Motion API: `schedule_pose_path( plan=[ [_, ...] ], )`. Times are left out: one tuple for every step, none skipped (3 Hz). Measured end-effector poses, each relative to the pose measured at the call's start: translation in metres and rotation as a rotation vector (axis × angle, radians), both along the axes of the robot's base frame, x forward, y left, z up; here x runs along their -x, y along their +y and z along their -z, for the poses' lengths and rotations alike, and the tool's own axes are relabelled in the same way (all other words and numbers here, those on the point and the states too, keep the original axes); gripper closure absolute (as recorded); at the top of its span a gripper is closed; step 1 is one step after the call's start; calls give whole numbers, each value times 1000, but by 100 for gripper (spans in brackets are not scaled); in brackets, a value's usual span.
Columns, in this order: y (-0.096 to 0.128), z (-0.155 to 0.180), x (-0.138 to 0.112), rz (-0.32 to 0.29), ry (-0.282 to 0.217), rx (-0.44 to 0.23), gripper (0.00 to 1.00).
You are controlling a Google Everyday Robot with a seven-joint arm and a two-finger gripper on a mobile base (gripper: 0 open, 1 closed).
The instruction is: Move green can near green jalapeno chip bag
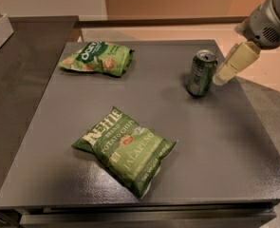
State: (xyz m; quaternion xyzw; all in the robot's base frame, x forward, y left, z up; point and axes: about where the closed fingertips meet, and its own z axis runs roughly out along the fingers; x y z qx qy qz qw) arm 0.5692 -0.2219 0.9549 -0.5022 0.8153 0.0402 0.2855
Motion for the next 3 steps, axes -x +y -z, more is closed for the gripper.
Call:
schedule_pose_path(
  plan=[
    [1,5,-25,17,-9,-66,0],
    [2,8,-40,28,-14,-106,0],
    [3,10,-49,33,-16,-128,0]
  ],
)
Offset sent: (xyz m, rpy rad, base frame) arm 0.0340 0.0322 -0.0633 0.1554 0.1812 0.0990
